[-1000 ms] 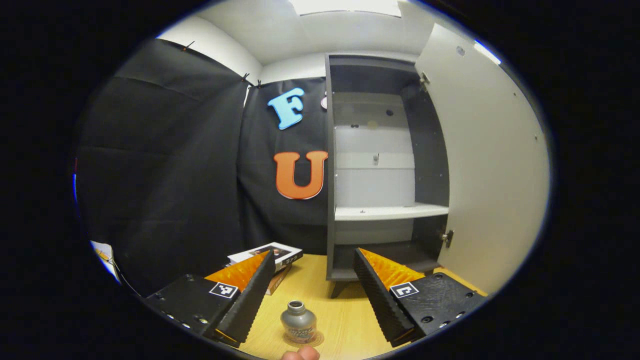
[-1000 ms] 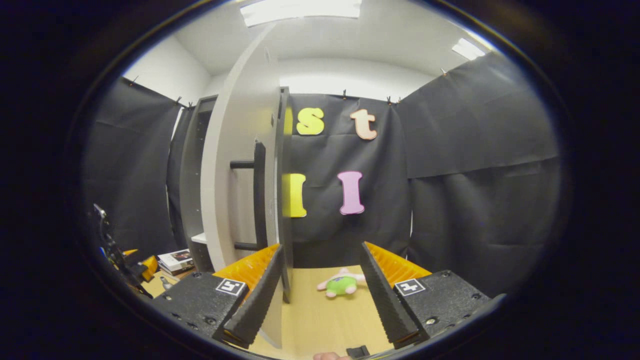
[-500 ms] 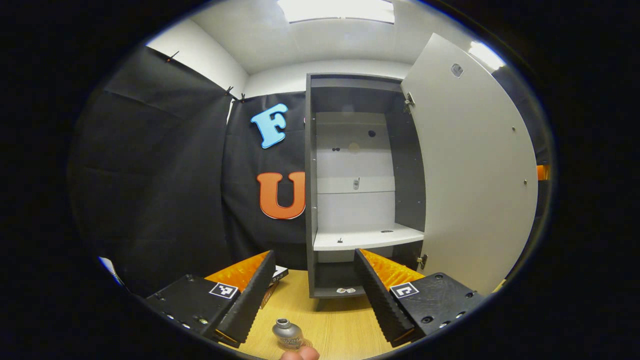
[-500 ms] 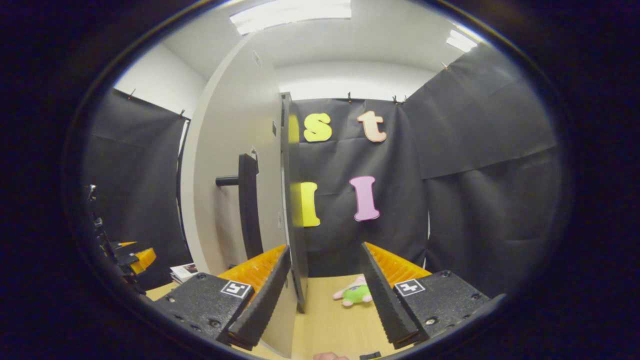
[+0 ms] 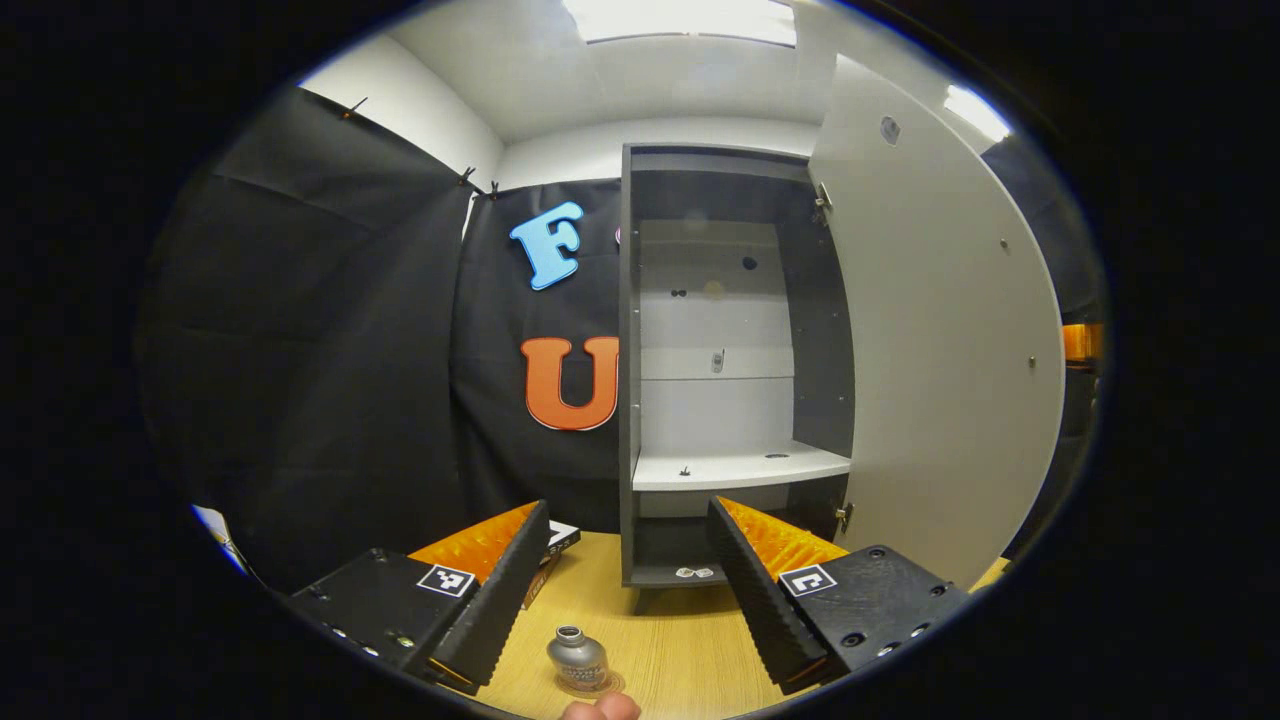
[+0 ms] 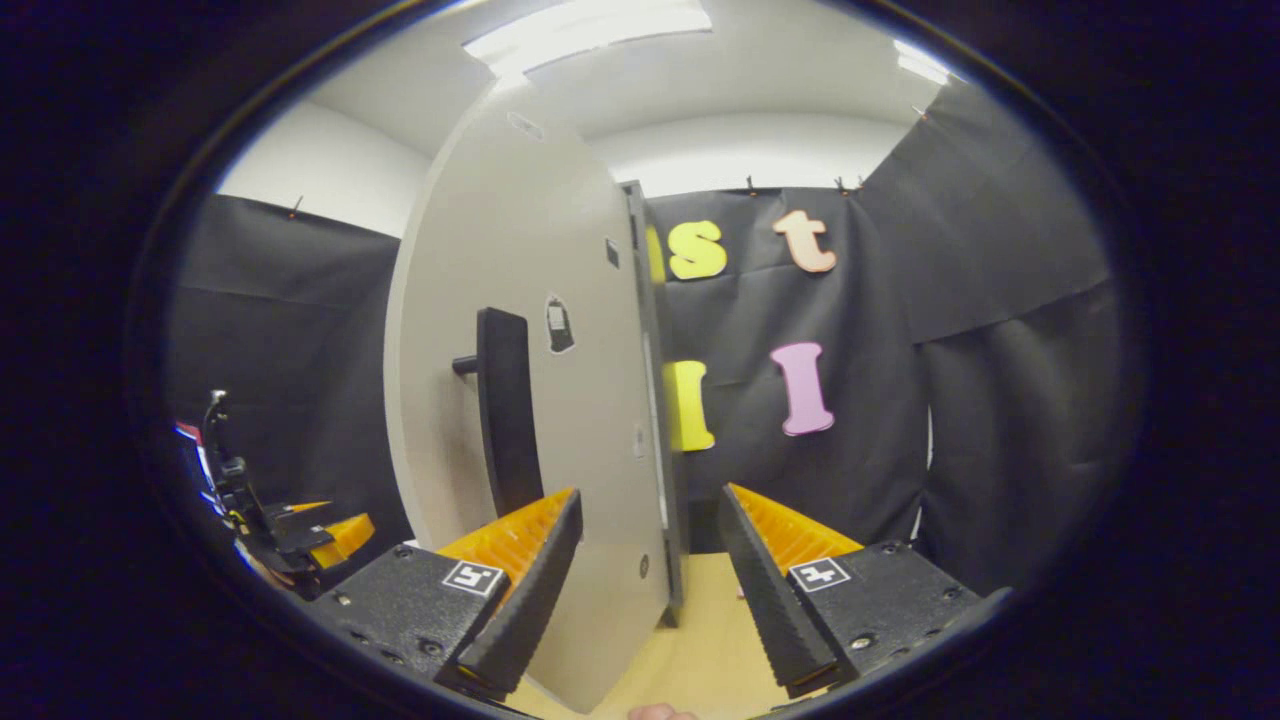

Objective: Open the cabinet door with the right hand, grasp the bottle in the cabinet with the left hand and place it on the coaster, then close the cabinet door with the right hand.

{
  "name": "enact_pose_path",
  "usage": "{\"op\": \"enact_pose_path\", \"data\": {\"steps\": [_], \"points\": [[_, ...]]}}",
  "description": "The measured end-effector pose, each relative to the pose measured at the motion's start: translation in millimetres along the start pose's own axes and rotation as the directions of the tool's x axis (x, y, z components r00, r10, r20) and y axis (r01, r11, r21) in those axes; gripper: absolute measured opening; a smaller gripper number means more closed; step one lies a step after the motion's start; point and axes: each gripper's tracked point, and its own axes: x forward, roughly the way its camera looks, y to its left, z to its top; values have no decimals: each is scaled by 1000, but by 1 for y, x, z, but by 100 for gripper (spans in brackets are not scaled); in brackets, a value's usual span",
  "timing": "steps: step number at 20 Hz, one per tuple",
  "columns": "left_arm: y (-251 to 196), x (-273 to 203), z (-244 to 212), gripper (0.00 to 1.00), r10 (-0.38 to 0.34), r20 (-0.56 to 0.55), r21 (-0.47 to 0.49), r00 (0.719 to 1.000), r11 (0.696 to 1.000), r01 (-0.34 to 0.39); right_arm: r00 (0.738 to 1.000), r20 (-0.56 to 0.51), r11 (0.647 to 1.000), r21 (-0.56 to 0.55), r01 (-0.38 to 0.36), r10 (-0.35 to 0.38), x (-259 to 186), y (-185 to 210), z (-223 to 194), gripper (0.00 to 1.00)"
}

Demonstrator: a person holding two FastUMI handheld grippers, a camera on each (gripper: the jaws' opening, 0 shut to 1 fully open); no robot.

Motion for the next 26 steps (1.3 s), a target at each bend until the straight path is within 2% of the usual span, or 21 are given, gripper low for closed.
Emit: {"op": "enact_pose_path", "data": {"steps": [5, 6, 7, 8, 10, 16, 21, 26], "points": [[13, -2, -3, 94, 18, -2, -14, 1000, 1000, -18, 993, -22, 993, -19, -113, 113, 33, 54, -5, 89], [15, -2, -4, 94, 21, -5, -19, 1000, 1000, -21, 990, -28, 990, -10, -139, 138, 42, 63, -8, 86], [17, -3, -5, 94, 20, -10, -21, 1000, 1000, -20, 986, -31, 987, 0, -163, 163, 52, 70, -10, 93], [20, -3, -7, 94, 23, -13, -22, 1000, 999, -23, 981, -36, 982, 6, -189, 189, 61, 83, -12, 89], [26, -3, -11, 95, 29, -21, -22, 999, 999, -30, 972, -45, 973, 17, -229, 230, 78, 106, -16, 90], [40, -3, -22, 95, 36, -42, -27, 998, 999, -37, 955, -13, 955, 20, -296, 296, 145, 163, -14, 90], [49, -4, -29, 95, 43, -56, -42, 997, 998, -45, 963, -8, 963, -19, -269, 269, 193, 194, -17, 90], [54, -12, -38, 95, 49, -62, -44, 997, 998, -52, 978, -6, 976, -62, -208, 208, 178, 184, -29, 90]]}}
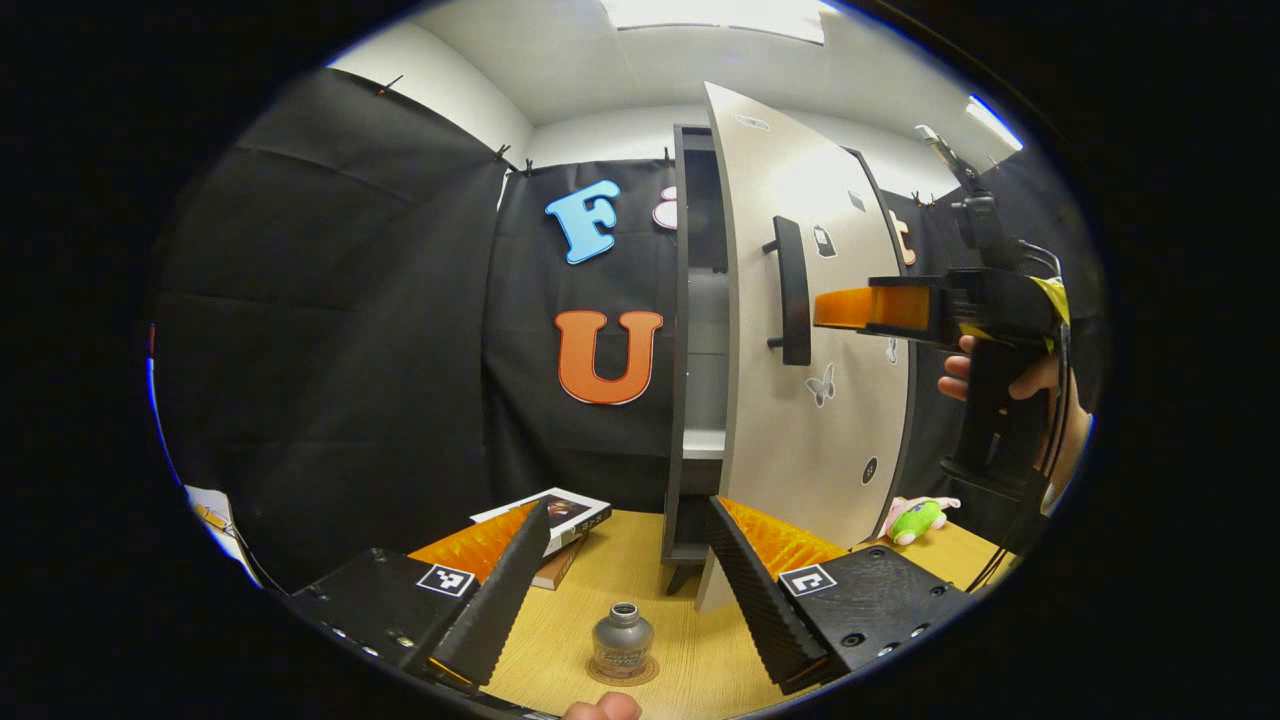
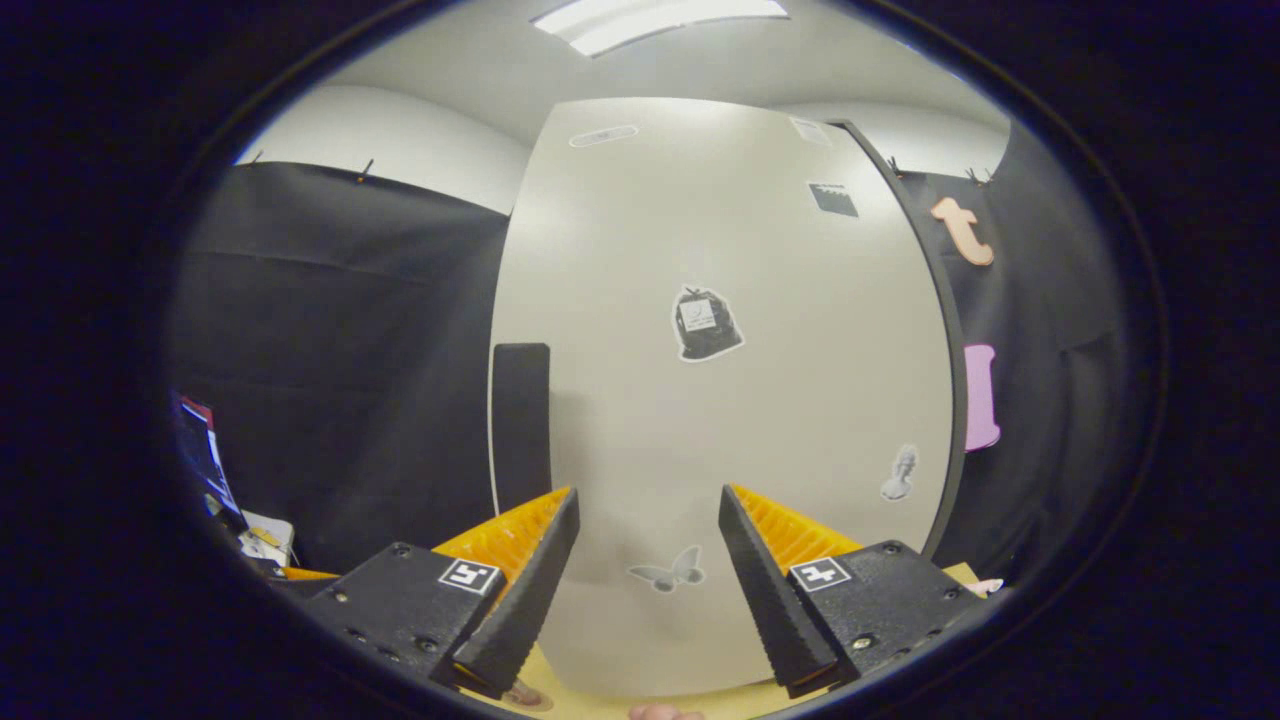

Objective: Open the cabinet door with the right hand, grasp the bottle in the cabinet with the left hand and place it on the coaster, then close the cabinet door with the right hand.

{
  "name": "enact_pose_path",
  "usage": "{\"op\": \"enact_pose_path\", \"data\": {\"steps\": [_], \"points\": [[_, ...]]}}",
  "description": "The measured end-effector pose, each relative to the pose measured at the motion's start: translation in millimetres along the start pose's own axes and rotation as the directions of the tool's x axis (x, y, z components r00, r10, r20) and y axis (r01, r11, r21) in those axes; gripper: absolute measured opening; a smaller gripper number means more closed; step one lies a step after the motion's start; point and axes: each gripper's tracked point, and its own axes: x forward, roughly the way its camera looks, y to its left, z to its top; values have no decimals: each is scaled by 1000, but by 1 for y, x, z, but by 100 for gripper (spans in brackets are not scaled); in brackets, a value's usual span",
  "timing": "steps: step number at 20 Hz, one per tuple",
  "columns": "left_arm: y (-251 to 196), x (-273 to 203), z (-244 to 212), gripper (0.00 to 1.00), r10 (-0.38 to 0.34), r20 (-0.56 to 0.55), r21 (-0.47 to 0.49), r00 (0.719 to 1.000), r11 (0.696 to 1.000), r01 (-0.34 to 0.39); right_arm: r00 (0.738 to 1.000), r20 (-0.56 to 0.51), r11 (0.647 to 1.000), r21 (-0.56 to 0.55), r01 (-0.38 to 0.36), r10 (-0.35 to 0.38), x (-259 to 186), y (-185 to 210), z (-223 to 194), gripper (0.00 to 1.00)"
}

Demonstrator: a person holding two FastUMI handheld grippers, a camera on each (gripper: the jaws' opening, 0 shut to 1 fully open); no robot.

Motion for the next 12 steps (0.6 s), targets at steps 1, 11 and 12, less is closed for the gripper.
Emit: {"op": "enact_pose_path", "data": {"steps": [1, 11, 12], "points": [[0, -2, -1, 95, -3, 3, -1, 1000, 1000, 3, 1000, -3, 1000, 0, 18, -18, -11, -8, -4, 91], [-46, -9, 5, 95, -113, 35, -28, 993, 993, 114, 927, -46, 928, -64, 368, -371, -203, -114, -44, 91], [-51, -11, 7, 96, -126, 37, -24, 991, 992, 127, 915, -49, 915, -74, 397, -401, -221, -122, -50, 91]]}}
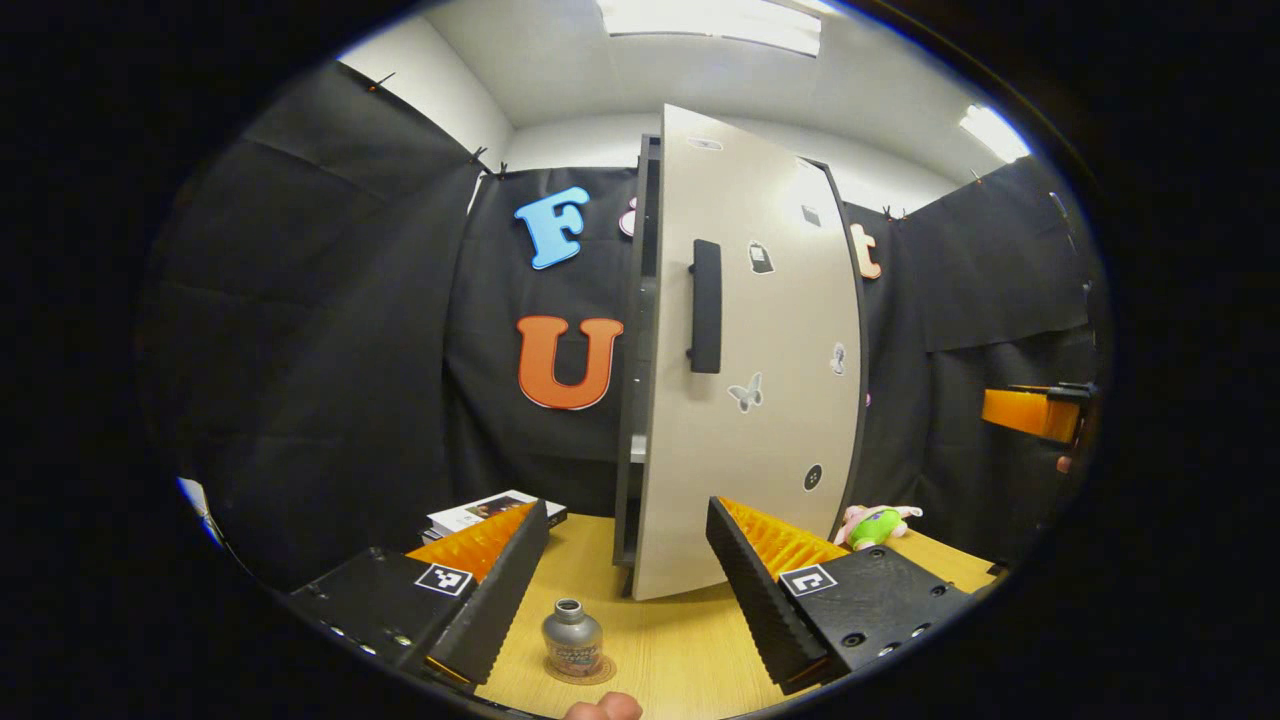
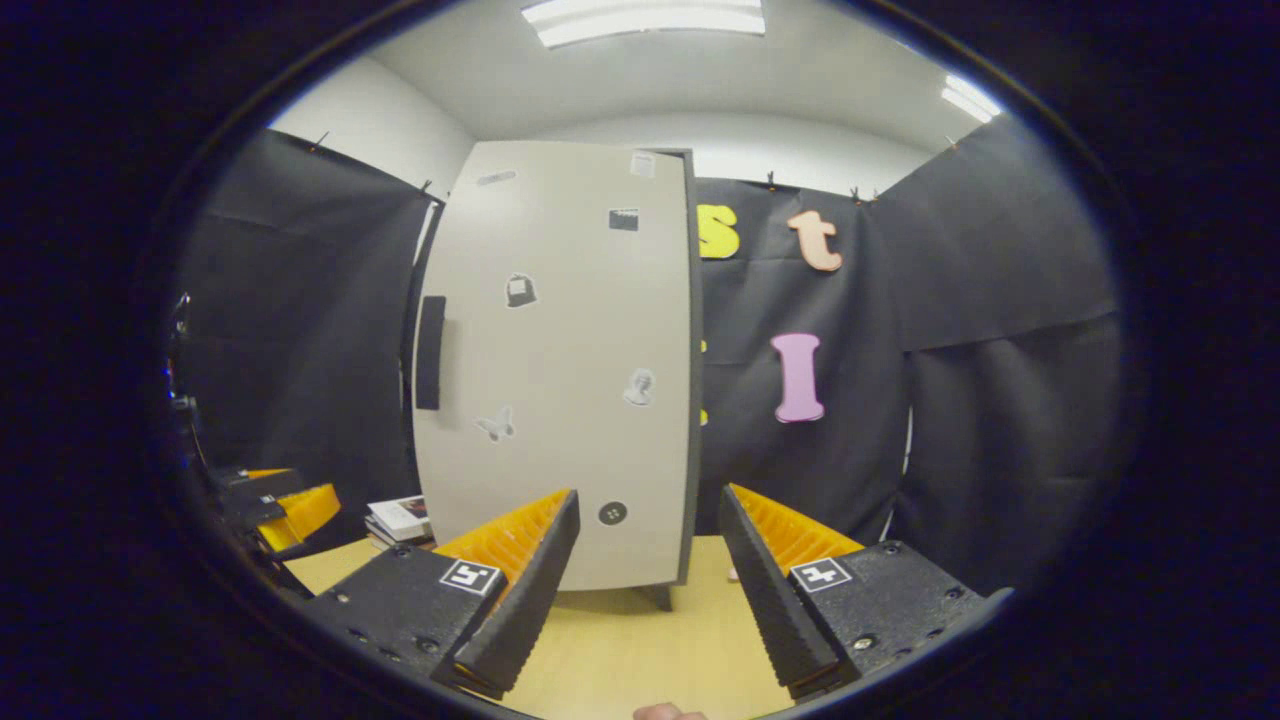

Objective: Open the cabinet door with the right hand, grasp the bottle in the cabinet with the left hand and place it on the coaster, then close the cabinet door with the right hand.

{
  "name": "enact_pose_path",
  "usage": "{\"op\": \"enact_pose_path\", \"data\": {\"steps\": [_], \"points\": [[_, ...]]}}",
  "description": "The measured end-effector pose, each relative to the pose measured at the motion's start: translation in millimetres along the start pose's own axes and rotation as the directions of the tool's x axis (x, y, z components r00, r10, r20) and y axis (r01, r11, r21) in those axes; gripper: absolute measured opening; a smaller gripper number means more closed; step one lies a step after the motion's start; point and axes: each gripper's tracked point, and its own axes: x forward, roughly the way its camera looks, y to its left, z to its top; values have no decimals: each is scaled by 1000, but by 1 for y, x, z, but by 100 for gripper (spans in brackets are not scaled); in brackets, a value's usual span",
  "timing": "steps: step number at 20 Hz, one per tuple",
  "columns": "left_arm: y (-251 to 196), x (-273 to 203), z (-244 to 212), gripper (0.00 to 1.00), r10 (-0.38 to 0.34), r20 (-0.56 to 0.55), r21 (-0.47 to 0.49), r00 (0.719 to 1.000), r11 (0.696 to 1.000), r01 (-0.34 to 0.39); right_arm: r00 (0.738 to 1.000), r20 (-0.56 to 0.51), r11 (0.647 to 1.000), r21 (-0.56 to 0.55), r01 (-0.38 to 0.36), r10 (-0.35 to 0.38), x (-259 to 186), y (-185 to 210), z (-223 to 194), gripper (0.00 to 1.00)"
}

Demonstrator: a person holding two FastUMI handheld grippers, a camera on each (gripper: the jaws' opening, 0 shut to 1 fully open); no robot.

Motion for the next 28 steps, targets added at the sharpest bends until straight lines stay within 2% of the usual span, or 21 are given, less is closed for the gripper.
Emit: {"op": "enact_pose_path", "data": {"steps": [3, 6, 13, 19, 28], "points": [[-14, -2, 1, 95, -27, 15, 10, 1000, 1000, 27, 996, -23, 996, 22, 85, -85, -31, -30, -16, 91], [-27, -5, 5, 95, -58, 30, 11, 998, 998, 57, 993, -25, 990, 77, 116, -114, -48, -38, -22, 90], [-37, -16, 17, 95, -69, 67, 26, 995, 997, 68, 993, 0, 989, 94, 115, -115, -59, -36, -15, 91], [-32, -22, 18, 95, -51, 68, 29, 996, 998, 49, 996, 5, 990, 111, 90, -91, -44, -30, -10, 91], [-37, -24, 23, 95, -59, 75, 13, 995, 998, 58, 994, -9, 985, 132, 110, -110, -42, -40, -15, 91]]}}
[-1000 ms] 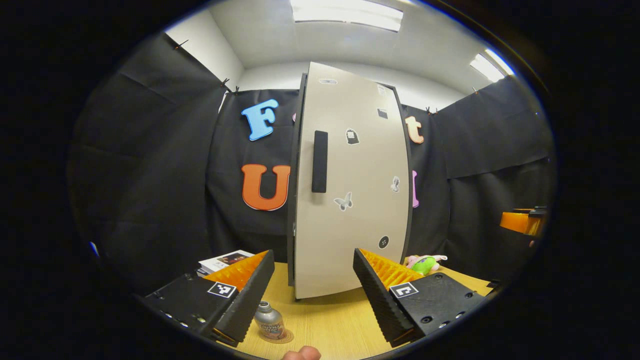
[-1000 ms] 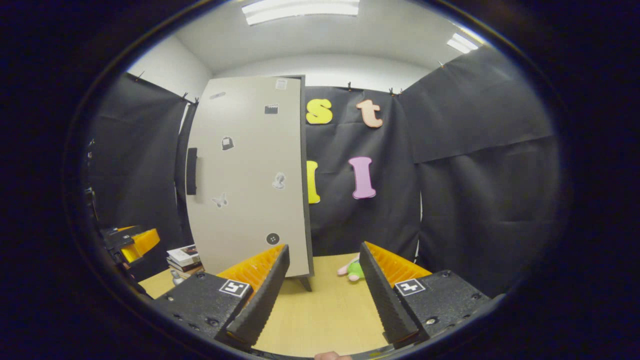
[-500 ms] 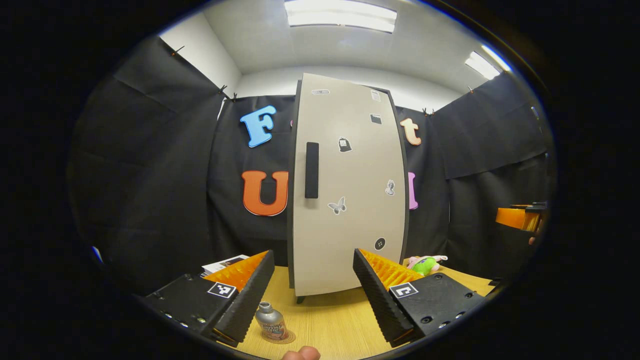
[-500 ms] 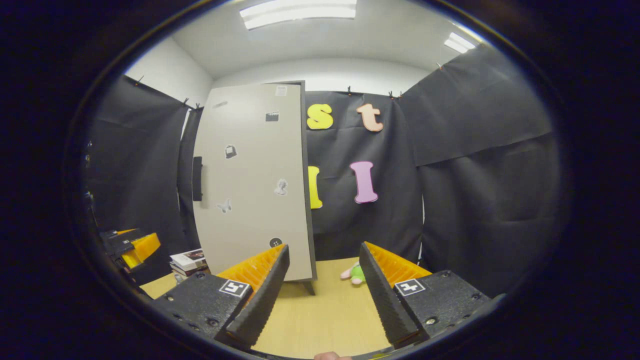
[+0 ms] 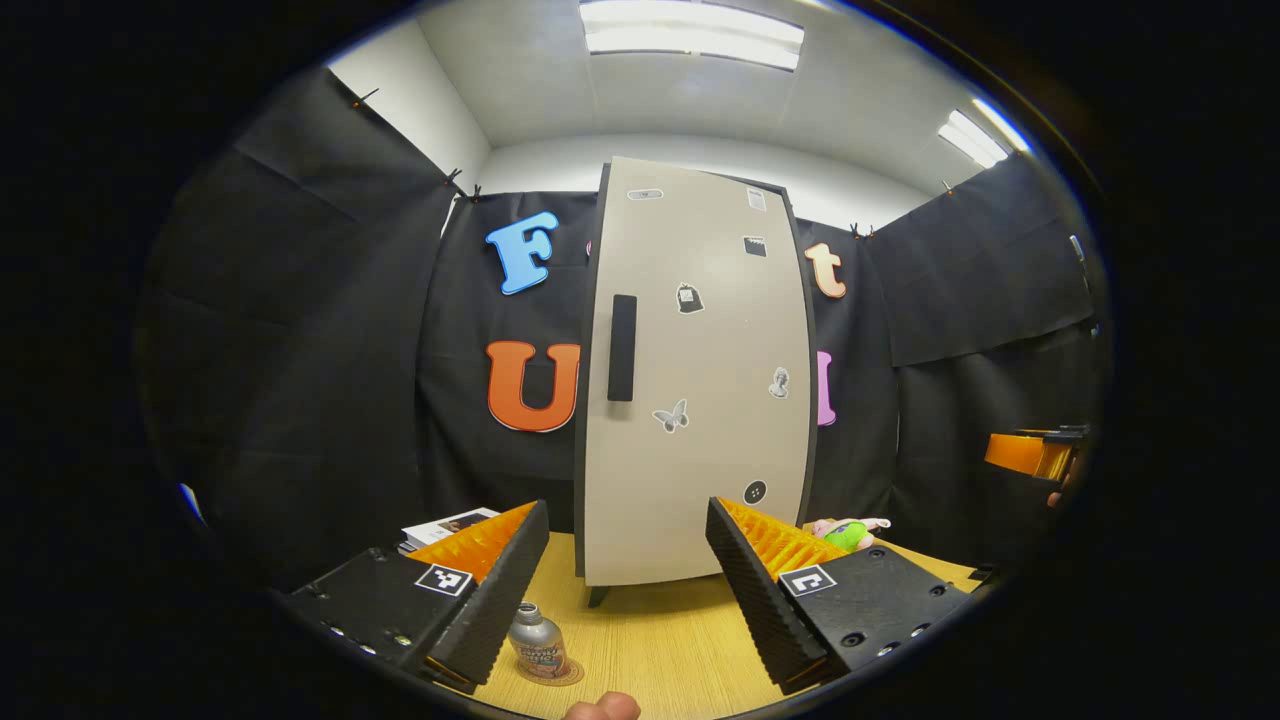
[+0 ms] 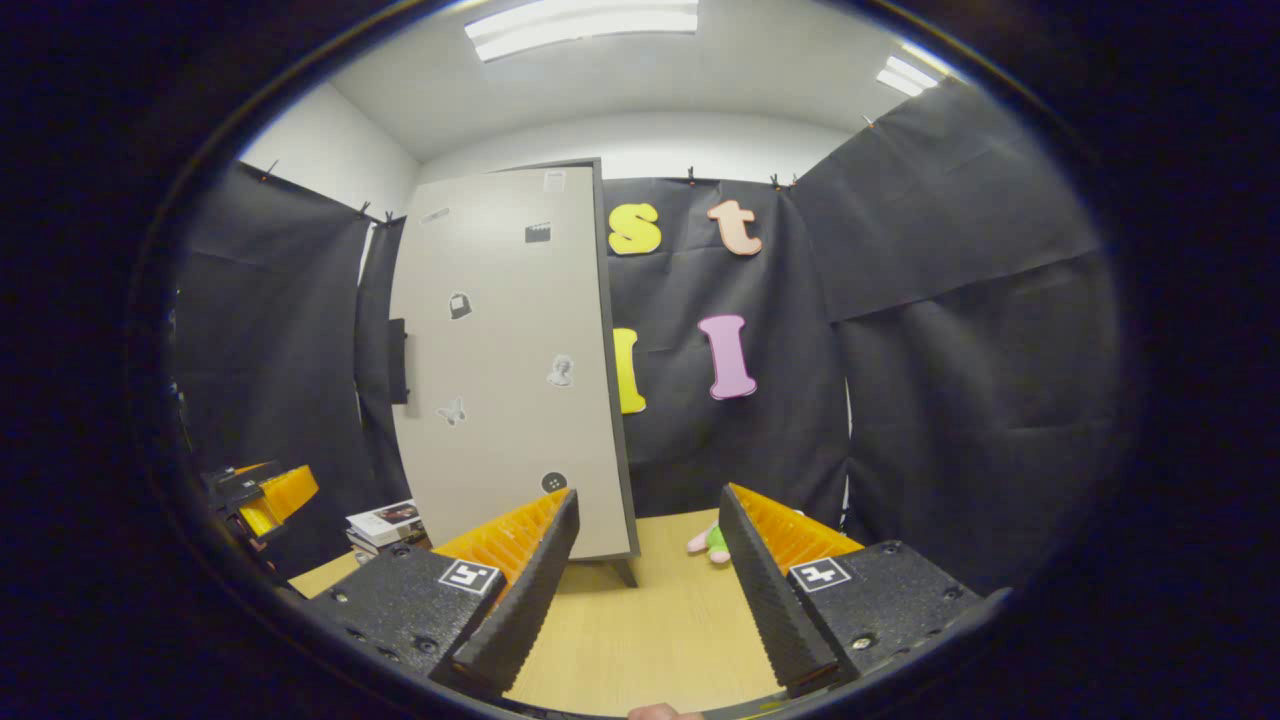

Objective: Open the cabinet door with the right hand, grasp the bottle in the cabinet with the left hand and place it on the coaster, then close the cabinet door with the right hand.

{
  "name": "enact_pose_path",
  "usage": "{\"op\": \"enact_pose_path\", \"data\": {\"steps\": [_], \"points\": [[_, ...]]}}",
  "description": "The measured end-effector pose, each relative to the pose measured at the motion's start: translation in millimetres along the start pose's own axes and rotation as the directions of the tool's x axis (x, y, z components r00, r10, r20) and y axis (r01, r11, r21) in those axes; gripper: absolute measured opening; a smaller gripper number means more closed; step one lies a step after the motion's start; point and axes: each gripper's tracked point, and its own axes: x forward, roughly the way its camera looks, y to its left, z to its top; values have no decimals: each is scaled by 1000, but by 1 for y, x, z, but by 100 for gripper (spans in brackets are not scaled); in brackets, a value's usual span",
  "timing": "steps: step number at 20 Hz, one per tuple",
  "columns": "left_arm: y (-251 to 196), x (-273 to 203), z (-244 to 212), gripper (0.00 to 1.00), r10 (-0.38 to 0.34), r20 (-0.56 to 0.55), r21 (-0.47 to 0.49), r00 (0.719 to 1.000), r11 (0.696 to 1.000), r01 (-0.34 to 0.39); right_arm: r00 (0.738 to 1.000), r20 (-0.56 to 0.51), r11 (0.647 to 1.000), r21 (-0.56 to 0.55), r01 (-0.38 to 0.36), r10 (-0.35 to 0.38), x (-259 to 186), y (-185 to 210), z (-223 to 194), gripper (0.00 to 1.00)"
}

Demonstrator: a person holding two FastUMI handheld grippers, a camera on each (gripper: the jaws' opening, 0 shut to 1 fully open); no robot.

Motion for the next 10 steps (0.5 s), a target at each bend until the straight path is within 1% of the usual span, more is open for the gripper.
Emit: {"op": "enact_pose_path", "data": {"steps": [10], "points": [[-5, 6, -2, 95, -19, -7, 4, 1000, 1000, 19, 999, 1, 999, 13, 39, -39, -1, -17, 1, 91]]}}
